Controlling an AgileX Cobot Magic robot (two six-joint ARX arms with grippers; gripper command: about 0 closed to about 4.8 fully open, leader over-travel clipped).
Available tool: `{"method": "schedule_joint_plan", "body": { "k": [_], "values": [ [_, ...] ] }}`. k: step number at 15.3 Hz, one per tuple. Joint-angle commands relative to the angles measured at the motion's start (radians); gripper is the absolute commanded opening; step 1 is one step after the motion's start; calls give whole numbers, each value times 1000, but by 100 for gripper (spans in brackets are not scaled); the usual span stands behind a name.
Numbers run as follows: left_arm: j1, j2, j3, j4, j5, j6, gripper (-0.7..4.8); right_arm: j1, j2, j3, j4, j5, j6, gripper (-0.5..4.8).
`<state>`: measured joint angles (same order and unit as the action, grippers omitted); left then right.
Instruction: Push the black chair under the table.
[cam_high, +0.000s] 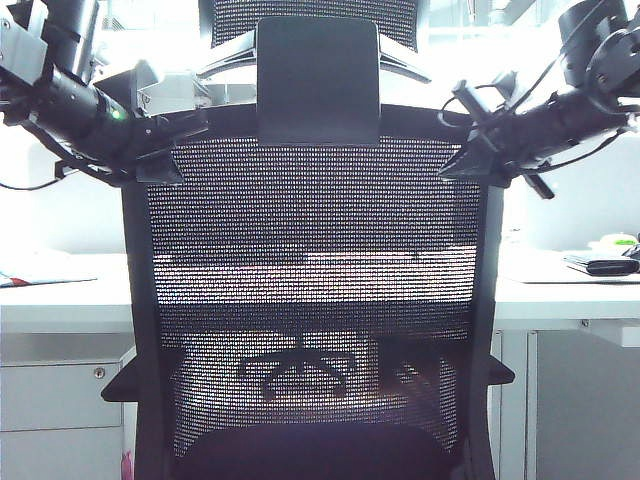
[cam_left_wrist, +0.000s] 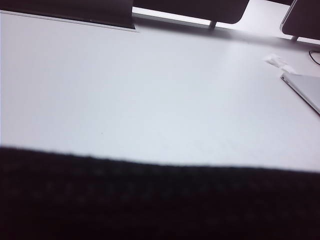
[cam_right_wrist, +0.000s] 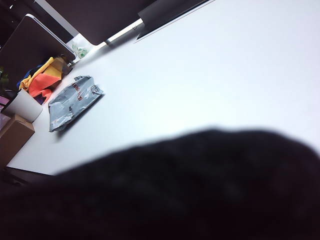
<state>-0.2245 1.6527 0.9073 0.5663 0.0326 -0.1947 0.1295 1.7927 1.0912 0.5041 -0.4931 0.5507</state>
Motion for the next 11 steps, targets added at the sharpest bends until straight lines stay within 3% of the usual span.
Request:
{"method": "schedule_joint_plan", "body": {
  "k": [1, 11],
  "values": [
    [10, 23, 19, 70, -32, 3, -6, -10, 12, 14, 40, 55, -9, -5],
    [35, 115, 164, 16, -6, 4, -6, -8, 80, 156, -29, 20, -24, -5]
  ]
}}
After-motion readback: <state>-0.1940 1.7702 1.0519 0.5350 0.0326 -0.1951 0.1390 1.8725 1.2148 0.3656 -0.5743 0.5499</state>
